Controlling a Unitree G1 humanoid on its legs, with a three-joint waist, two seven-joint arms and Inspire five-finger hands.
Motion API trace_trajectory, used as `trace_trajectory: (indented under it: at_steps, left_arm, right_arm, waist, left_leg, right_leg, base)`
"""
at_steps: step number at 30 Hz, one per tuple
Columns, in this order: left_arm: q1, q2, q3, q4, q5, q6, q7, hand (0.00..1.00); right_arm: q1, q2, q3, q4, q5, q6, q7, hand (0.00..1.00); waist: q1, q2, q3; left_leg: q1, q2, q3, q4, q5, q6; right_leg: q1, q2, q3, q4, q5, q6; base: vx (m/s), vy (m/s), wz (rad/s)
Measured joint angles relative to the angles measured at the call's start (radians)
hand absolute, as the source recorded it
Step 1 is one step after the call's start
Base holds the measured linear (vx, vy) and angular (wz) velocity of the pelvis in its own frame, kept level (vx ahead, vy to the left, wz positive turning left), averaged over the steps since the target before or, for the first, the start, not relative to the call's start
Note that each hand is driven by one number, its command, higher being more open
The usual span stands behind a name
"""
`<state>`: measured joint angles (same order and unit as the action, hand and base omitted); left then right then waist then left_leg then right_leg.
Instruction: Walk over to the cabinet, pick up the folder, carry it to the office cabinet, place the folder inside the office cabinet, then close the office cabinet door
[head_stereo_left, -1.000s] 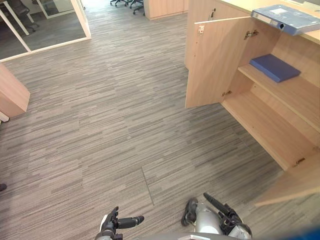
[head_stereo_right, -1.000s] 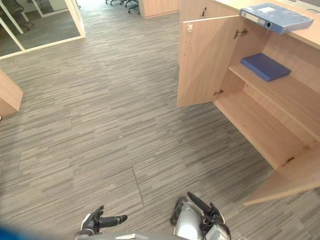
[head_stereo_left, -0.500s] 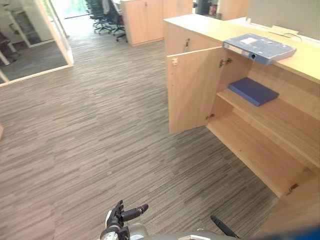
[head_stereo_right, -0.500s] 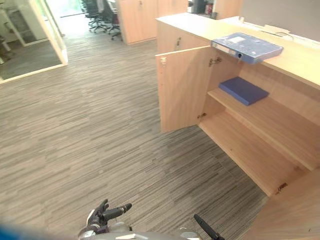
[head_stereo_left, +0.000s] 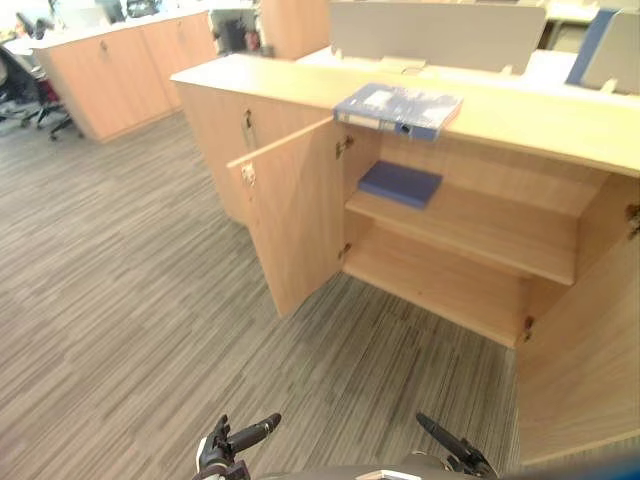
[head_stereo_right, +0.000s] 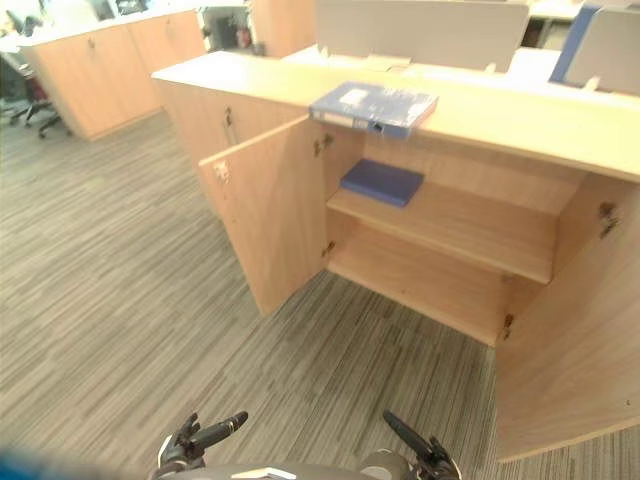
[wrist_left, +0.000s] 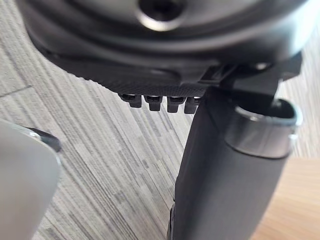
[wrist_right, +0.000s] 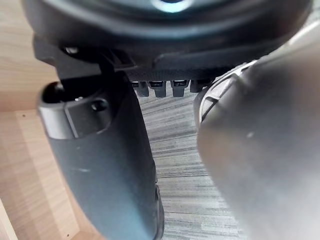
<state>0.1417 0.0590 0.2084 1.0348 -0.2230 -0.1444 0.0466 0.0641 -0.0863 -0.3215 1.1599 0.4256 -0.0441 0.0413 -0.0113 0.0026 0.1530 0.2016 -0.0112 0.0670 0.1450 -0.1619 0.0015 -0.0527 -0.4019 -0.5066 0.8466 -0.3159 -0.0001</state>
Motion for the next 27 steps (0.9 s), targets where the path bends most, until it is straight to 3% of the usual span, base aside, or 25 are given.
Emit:
trace_trajectory:
  at_steps: [3,5,6,10,13,14,15,16,17,18,20,21,23,25,26,27]
  left_arm:
    - [-0.014,0.016,-0.042,0.011,0.009,0.006,-0.01,1.0]
    - [-0.021,0.018,-0.06,0.011,0.022,0.011,-0.009,1.0]
    - [-0.03,0.014,-0.071,0.015,0.038,0.015,-0.009,1.0]
    - [-0.053,-0.013,-0.105,0.02,0.064,0.016,-0.013,1.0]
    - [-0.049,-0.024,-0.105,0.02,0.079,0.016,-0.025,1.0]
    - [-0.046,-0.026,-0.103,0.019,0.078,0.015,-0.025,1.0]
    - [-0.044,-0.024,-0.082,0.006,0.073,0.015,-0.025,1.0]
    - [-0.036,-0.026,-0.061,-0.008,0.066,0.015,-0.025,1.0]
    - [-0.023,-0.034,-0.028,-0.034,0.038,0.014,-0.019,1.0]
    - [-0.011,-0.026,-0.025,-0.041,0.013,0.014,-0.011,1.0]
    - [-0.009,-0.015,-0.025,-0.051,-0.008,0.014,-0.006,1.0]
    - [-0.01,-0.006,-0.025,-0.063,-0.013,0.014,-0.004,1.0]
    - [-0.011,-0.005,-0.023,-0.094,-0.023,0.012,-0.003,1.0]
    - [-0.013,-0.003,-0.028,-0.111,-0.022,0.0,-0.003,1.0]
    - [-0.013,-0.004,-0.031,-0.11,-0.021,-0.001,-0.003,1.0]
    - [-0.011,-0.01,-0.038,-0.108,-0.021,-0.001,-0.002,1.0]
  right_arm:
    - [-0.019,-0.005,-0.004,0.012,-0.03,0.007,0.016,1.0]
    - [-0.022,-0.012,-0.004,0.013,-0.031,0.012,0.02,1.0]
    - [-0.018,-0.012,-0.012,0.018,-0.032,0.014,0.02,1.0]
    - [-0.013,-0.017,-0.075,0.031,-0.033,0.02,0.019,1.0]
    - [-0.004,0.0,-0.091,0.031,-0.033,0.022,0.02,1.0]
    - [0.012,0.006,-0.091,0.031,-0.034,0.021,0.02,1.0]
    - [0.034,0.009,-0.087,0.024,-0.032,0.021,0.02,1.0]
    - [0.04,0.005,-0.083,0.021,-0.032,0.03,0.021,1.0]
    - [0.041,-0.004,-0.068,0.021,-0.032,0.031,0.019,1.0]
    - [0.045,-0.008,-0.036,0.022,-0.032,0.03,0.018,1.0]
    - [0.043,-0.008,0.002,0.024,-0.033,0.031,0.018,1.0]
    - [0.039,-0.009,0.035,0.024,-0.038,0.031,0.016,1.0]
    - [0.017,-0.009,0.038,0.032,-0.053,0.033,0.013,1.0]
    - [-0.026,0.0,0.039,0.034,-0.07,0.036,0.007,1.0]
    - [-0.032,0.003,0.039,0.03,-0.07,0.034,0.007,1.0]
    - [-0.033,0.001,0.039,0.021,-0.07,0.03,0.007,1.0]
  waist:
    - [-0.012,0.007,0.015]
    - [-0.017,0.016,0.019]
    - [-0.02,0.027,0.025]
    - [-0.033,0.036,0.048]
    - [-0.049,0.041,0.037]
    - [-0.053,0.04,0.03]
    - [-0.052,0.043,0.028]
    - [-0.049,0.048,0.026]
    - [-0.045,0.057,0.023]
    - [-0.044,0.051,0.025]
    - [-0.036,0.031,0.026]
    - [-0.029,0.014,0.025]
    - [-0.003,0.002,0.032]
    - [0.012,-0.016,0.048]
    - [0.012,-0.015,0.047]
    - [0.012,0.001,0.038]
  left_leg:
    - [0.024,0.035,0.042,-0.037,-0.012,-0.004]
    - [0.025,0.063,0.062,-0.039,-0.036,-0.022]
    - [0.032,0.087,0.062,-0.046,-0.053,-0.041]
    - [0.072,0.101,0.061,-0.118,-0.033,-0.067]
    - [0.068,0.146,0.053,-0.023,-0.033,-0.076]
    - [0.006,0.173,0.039,0.13,-0.044,-0.093]
    - [-0.109,0.214,0.008,0.401,-0.04,-0.114]
    - [-0.171,0.231,-0.007,0.544,-0.022,-0.136]
    - [-0.265,0.258,-0.021,0.784,0.005,-0.172]
    - [-0.32,0.267,-0.016,0.939,0.003,-0.168]
    - [-0.361,0.264,0.03,1.015,-0.007,-0.151]
    - [-0.398,0.258,0.066,1.008,-0.025,-0.122]
    - [-0.453,0.239,0.095,0.918,-0.072,-0.093]
    - [-0.462,0.162,0.058,0.565,-0.083,-0.062]
    - [-0.458,0.148,0.034,0.446,-0.058,-0.054]
    - [-0.452,0.133,-0.022,0.242,0.085,-0.014]
  right_leg:
    - [-0.065,0.066,0.004,-0.241,0.03,0.071]
    - [-0.108,0.119,0.046,-0.37,0.136,0.067]
    - [-0.111,0.151,0.054,-0.383,0.169,0.035]
    - [-0.162,0.165,0.067,-0.258,0.056,0.002]
    - [-0.107,0.213,0.054,-0.278,0.002,-0.009]
    - [-0.056,0.241,0.038,-0.339,0.0,-0.006]
    - [0.002,0.282,0.018,-0.407,0.01,-0.015]
    - [0.025,0.305,0.018,-0.435,0.014,-0.022]
    - [0.076,0.352,0.022,-0.483,0.019,-0.033]
    - [0.136,0.385,0.037,-0.53,0.02,-0.041]
    - [0.201,0.405,0.063,-0.581,0.023,-0.048]
    - [0.238,0.407,0.089,-0.614,0.027,-0.048]
    - [0.277,0.398,0.15,-0.653,0.041,-0.038]
    - [0.318,0.343,0.211,-0.663,0.05,-0.015]
    - [0.326,0.332,0.217,-0.664,0.049,0.0]
    - [0.347,0.332,0.219,-0.682,0.049,0.039]
  base:
    - [0.15,-0.022,-0.5]
    - [0.19,-0.174,-0.34]
    - [0.24,-0.225,-0.23]
    - [0.28,-0.223,-0.13]
    - [0.37,-0.272,-0.04]
    - [0.32,-0.264,0.23]
    - [0.32,-0.249,0.18]
    - [0.32,-0.182,-0.1]
    - [0.33,-0.11,-0.35]
    - [0.34,-0.081,-0.51]
    - [0.37,-0.037,-0.51]
    - [0.38,-0.014,-0.59]
    - [0.38,0.066,-0.94]
    - [0.39,0.171,-1.09]
    - [0.35,0.213,-0.75]
    - [0.4,0.247,-0.58]
